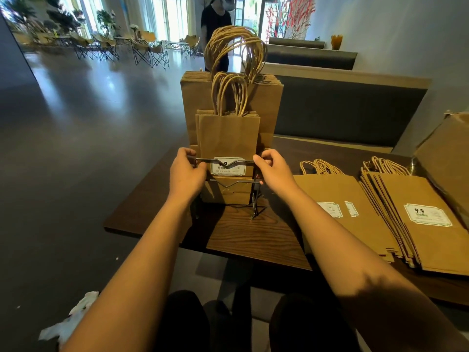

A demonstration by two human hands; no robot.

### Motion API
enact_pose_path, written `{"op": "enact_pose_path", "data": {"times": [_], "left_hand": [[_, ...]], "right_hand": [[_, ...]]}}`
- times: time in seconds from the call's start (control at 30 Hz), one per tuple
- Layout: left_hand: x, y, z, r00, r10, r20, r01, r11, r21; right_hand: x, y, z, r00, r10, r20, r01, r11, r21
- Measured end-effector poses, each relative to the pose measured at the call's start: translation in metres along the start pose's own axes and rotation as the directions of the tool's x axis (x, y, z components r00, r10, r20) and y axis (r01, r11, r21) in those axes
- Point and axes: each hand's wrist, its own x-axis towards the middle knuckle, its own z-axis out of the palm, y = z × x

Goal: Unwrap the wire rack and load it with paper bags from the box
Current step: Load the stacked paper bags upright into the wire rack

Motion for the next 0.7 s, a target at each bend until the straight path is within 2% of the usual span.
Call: {"op": "enact_pose_path", "data": {"times": [0.2,0.3,0.4,0.53,0.63,0.7], "left_hand": [[-0.015,0.02,0.005,0.961,0.152,-0.23,-0.119,0.981,0.15],[-0.032,0.036,0.015,0.936,0.235,-0.262,-0.197,0.967,0.161],[-0.049,0.049,0.032,0.917,0.322,-0.237,-0.296,0.945,0.139],[-0.079,0.067,0.064,0.94,0.333,-0.072,-0.337,0.941,-0.043],[-0.102,0.068,0.1,0.941,0.301,0.158,-0.3,0.954,-0.029],[-0.114,0.065,0.125,0.901,0.185,0.393,-0.198,0.98,-0.007]], "right_hand": [[-0.006,-0.001,-0.016,1.0,-0.015,0.006,0.015,1.0,-0.004],[-0.013,0.002,-0.03,0.999,-0.008,-0.047,0.008,1.0,0.0],[-0.018,0.013,-0.051,0.993,0.032,-0.11,-0.038,0.998,-0.059],[-0.025,0.037,-0.087,0.981,0.126,-0.145,-0.162,0.949,-0.269],[-0.03,0.062,-0.114,0.943,0.297,-0.152,-0.332,0.786,-0.522],[-0.035,0.081,-0.131,0.899,0.41,-0.153,-0.41,0.664,-0.625]]}}
